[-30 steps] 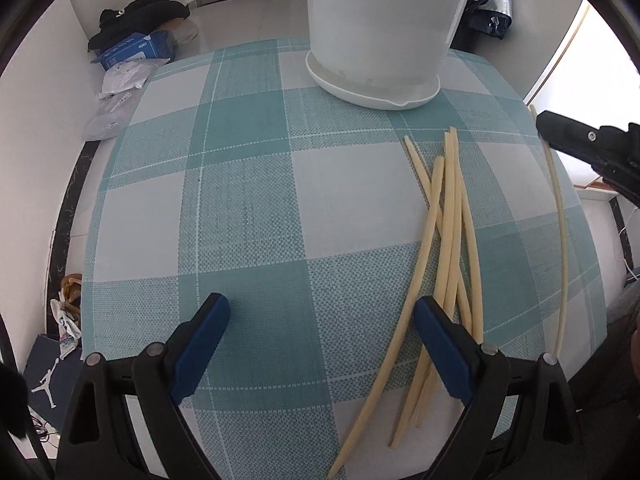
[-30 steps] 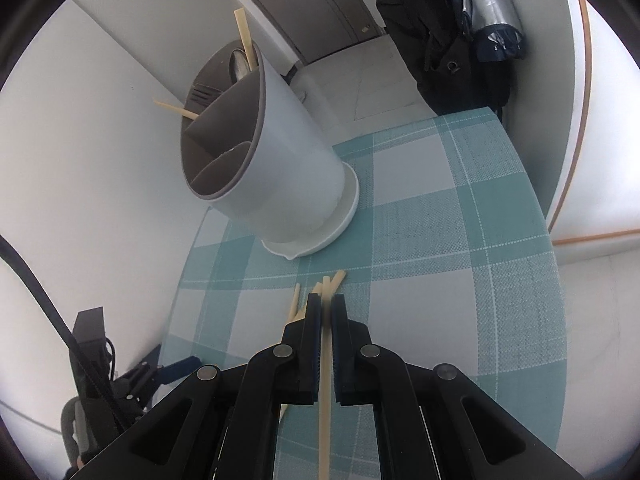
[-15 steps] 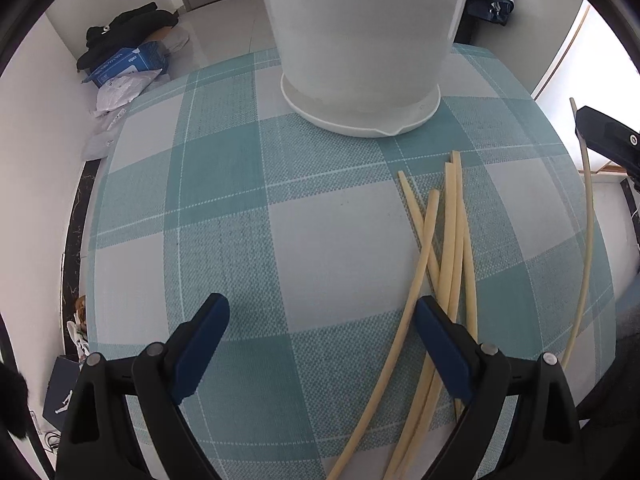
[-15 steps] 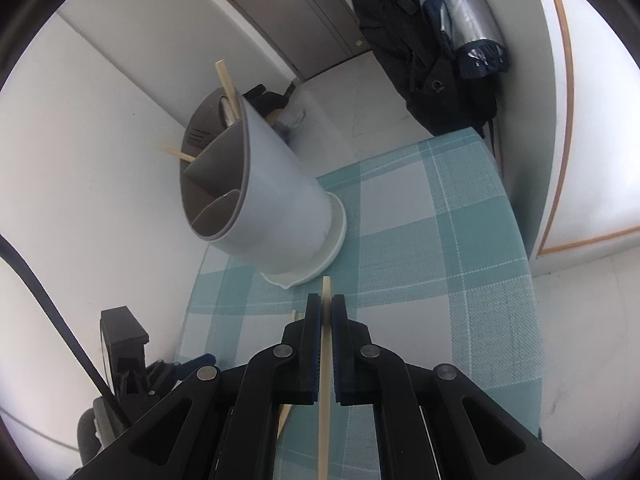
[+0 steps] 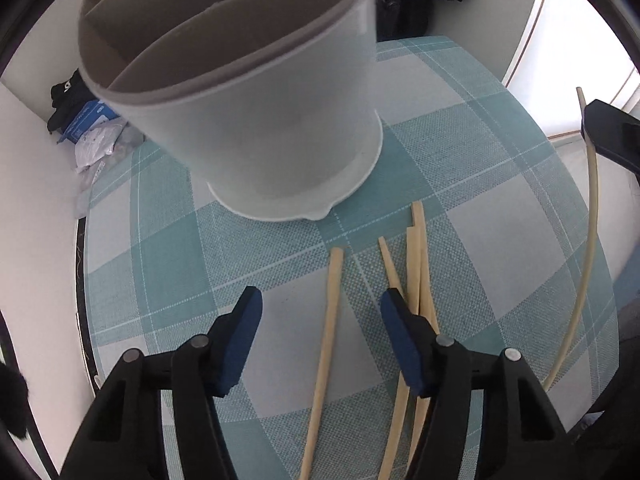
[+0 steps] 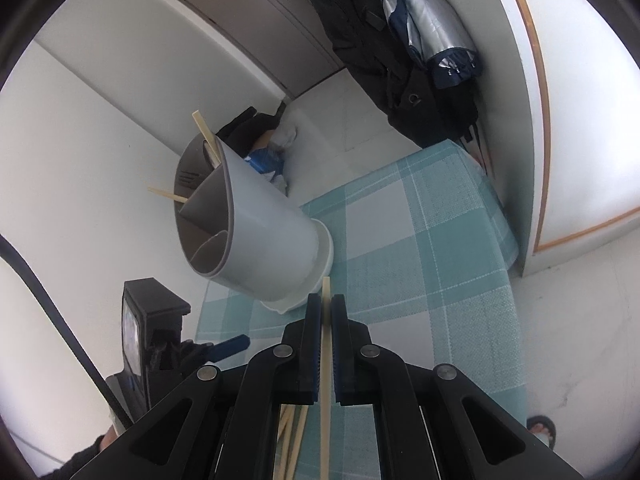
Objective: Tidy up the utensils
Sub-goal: 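Grasp one chopstick with the left gripper while the right gripper holds its chopstick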
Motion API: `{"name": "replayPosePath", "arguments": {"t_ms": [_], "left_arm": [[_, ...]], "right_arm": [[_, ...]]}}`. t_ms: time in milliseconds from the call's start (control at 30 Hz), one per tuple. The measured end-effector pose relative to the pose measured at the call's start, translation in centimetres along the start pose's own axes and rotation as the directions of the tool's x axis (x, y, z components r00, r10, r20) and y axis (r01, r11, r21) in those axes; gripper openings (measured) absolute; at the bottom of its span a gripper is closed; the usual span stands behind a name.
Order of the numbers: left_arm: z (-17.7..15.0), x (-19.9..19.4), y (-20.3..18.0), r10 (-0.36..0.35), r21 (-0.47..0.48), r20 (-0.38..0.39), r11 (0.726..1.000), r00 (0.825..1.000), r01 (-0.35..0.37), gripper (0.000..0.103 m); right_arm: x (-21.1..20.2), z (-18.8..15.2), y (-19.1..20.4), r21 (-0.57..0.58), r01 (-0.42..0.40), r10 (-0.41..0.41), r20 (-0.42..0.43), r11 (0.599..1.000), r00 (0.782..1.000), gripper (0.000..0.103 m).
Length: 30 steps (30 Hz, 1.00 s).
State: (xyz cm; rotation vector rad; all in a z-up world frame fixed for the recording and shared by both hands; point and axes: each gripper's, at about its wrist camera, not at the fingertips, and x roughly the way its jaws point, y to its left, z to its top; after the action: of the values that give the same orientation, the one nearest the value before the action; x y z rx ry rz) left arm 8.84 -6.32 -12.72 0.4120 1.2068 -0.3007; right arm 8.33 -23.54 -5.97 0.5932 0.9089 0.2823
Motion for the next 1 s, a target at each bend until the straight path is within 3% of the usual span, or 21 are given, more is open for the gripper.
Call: {"name": "replayPosePath", "arguments": {"t_ms": [100, 267, 367, 567, 633, 700, 733, 800, 933, 1000], "left_arm": [[-0.2, -0.2, -0.5, 0.004, 0.017, 0.003, 1.000, 1.000, -0.004, 0.047], [0.0, -0.2, 0.8, -0.049, -0.043, 0.006, 0.998, 0.999, 0.049, 0.046], [-0.2, -0.1, 1.5, -0.056, -0.046, 0.018, 0.997, 0.998, 0.057, 0.036], [1.0, 0.0, 1.7, -0.073, -0.028, 0.019, 0.997, 0.997, 0.074, 0.033], [1.3, 0.2, 1.6, -0.090, -0.044, 0.027, 0.995, 0.996, 0.091, 0.026], [1.1, 0.2, 1.3, -0.116, -0.065, 0.043, 0.991, 0.992, 0.118, 0.007], [1.0, 0.1, 0.9, -0.104, -0.057, 0.049, 0.993, 0.993, 0.107, 0.005], [0.8, 0.0, 0.4, -0.071, -0.044, 0.060, 0.996, 0.996, 0.074, 0.003], [0.8, 0.1, 1.7, -0.122, -0.106, 0.046, 0.986, 0.992, 0.126, 0.003], [1.3, -0.5, 2.3, -0.108, -0.130, 0.059, 0.985, 0.992, 0.115, 0.003]], "right_arm": [[-0.1, 0.0, -0.2, 0.008, 0.001, -0.001, -0.003, 1.000, 1.000, 0.004], [-0.2, 0.1, -0.3, 0.010, -0.001, 0.001, -0.004, 1.000, 1.000, 0.004], [-0.2, 0.1, -0.2, 0.006, -0.003, 0.003, -0.004, 1.000, 1.000, 0.004], [-0.3, 0.1, -0.4, 0.010, -0.011, 0.011, -0.006, 1.000, 1.000, 0.004], [-0.4, 0.2, -0.4, 0.014, -0.013, 0.013, -0.002, 1.000, 1.000, 0.004], [-0.6, 0.3, -0.5, 0.012, -0.013, 0.013, 0.003, 1.000, 1.000, 0.004], [-0.7, 0.4, -0.5, 0.009, -0.012, 0.011, 0.006, 1.000, 1.000, 0.004], [-1.0, 0.5, -0.7, 0.009, -0.010, 0.010, 0.015, 1.000, 1.000, 0.004], [-1.5, 0.8, -1.0, 0.026, -0.011, 0.011, 0.031, 1.000, 0.999, 0.004], [-1.6, 0.8, -0.9, 0.021, -0.013, 0.012, 0.036, 1.000, 0.999, 0.004]]}}
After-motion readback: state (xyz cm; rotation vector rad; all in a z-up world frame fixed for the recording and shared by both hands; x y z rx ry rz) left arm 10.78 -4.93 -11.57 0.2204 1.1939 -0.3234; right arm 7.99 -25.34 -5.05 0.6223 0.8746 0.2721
